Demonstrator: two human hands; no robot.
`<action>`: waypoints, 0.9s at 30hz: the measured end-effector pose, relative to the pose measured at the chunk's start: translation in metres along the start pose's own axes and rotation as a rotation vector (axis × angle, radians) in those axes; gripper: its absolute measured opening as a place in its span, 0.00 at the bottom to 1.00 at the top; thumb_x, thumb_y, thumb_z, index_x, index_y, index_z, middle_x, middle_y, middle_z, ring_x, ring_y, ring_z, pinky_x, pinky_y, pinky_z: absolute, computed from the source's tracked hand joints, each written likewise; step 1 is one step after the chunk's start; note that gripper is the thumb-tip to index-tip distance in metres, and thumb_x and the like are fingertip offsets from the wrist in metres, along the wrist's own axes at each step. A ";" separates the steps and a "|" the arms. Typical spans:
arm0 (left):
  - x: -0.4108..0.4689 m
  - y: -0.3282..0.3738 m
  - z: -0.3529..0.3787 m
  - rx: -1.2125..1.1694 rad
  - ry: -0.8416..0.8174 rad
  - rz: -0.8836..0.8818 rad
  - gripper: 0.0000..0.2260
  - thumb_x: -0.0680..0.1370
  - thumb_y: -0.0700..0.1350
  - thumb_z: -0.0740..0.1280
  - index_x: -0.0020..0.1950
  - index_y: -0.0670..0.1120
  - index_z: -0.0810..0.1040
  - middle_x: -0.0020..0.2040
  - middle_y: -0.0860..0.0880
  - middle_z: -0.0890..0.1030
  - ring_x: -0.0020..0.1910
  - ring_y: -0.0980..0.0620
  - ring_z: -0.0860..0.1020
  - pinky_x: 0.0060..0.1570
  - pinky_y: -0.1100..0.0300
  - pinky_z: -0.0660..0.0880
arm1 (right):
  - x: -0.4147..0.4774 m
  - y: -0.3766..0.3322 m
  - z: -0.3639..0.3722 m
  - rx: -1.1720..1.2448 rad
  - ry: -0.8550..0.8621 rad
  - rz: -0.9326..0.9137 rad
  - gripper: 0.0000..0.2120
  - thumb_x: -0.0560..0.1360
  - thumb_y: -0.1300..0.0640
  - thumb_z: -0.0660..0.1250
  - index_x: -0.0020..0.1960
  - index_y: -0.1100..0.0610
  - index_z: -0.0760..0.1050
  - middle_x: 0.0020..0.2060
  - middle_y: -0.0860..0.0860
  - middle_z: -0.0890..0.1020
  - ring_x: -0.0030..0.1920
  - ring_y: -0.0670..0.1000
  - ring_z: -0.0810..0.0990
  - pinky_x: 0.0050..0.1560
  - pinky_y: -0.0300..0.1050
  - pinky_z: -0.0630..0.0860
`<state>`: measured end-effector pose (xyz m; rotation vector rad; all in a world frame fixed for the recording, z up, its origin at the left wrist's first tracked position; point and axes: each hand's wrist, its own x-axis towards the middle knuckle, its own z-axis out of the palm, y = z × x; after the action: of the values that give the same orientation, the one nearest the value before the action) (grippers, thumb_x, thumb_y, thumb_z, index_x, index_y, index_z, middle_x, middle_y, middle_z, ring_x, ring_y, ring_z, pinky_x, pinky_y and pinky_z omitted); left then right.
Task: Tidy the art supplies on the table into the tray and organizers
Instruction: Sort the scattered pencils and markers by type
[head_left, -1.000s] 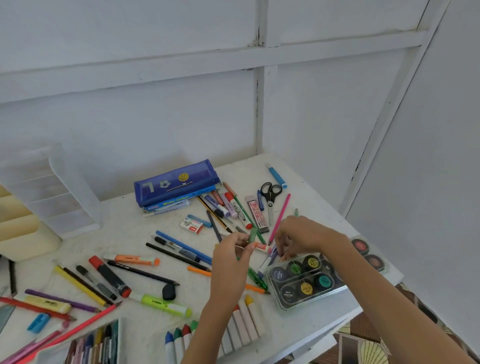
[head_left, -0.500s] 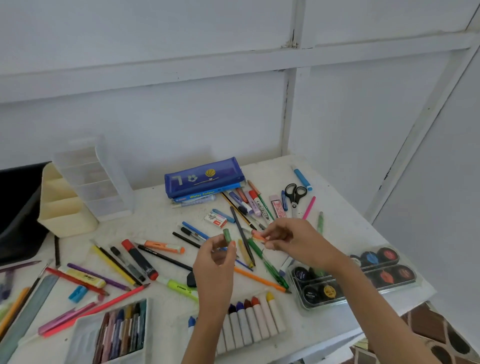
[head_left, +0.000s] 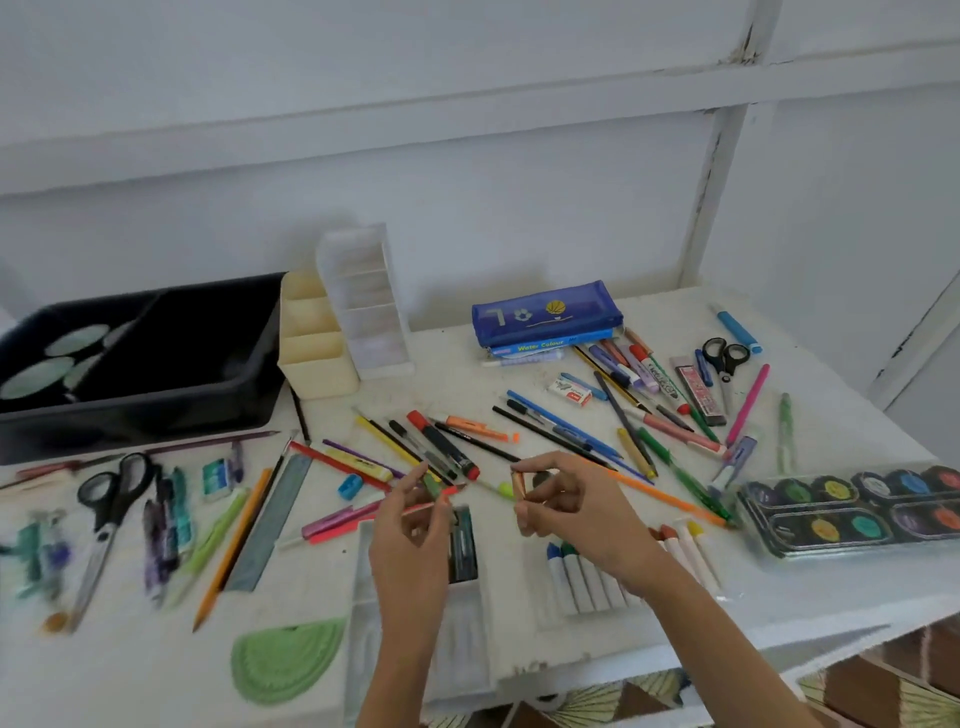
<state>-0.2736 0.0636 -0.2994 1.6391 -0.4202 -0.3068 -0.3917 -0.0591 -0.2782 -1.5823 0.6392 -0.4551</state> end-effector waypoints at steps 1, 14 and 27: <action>0.001 -0.003 -0.012 0.012 0.003 0.004 0.15 0.77 0.40 0.66 0.61 0.54 0.75 0.49 0.49 0.79 0.45 0.51 0.79 0.44 0.60 0.77 | -0.002 0.001 0.012 0.015 0.026 0.003 0.13 0.71 0.65 0.72 0.54 0.54 0.78 0.36 0.57 0.84 0.38 0.57 0.83 0.38 0.38 0.77; 0.015 -0.023 -0.098 0.093 -0.036 -0.010 0.16 0.76 0.36 0.66 0.61 0.51 0.77 0.47 0.49 0.80 0.43 0.54 0.79 0.39 0.68 0.73 | -0.007 0.005 0.109 0.016 0.123 -0.034 0.24 0.68 0.68 0.73 0.58 0.50 0.73 0.40 0.53 0.83 0.41 0.50 0.82 0.42 0.37 0.79; 0.020 -0.038 -0.098 0.253 -0.227 0.095 0.17 0.75 0.37 0.69 0.58 0.55 0.76 0.44 0.53 0.79 0.43 0.56 0.77 0.44 0.64 0.75 | 0.009 0.019 0.132 -1.149 -0.006 -0.252 0.23 0.75 0.48 0.63 0.70 0.47 0.67 0.65 0.50 0.66 0.63 0.53 0.61 0.60 0.45 0.60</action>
<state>-0.2095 0.1457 -0.3249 1.8306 -0.7302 -0.3821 -0.3040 0.0356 -0.3129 -2.7710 0.7452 -0.2553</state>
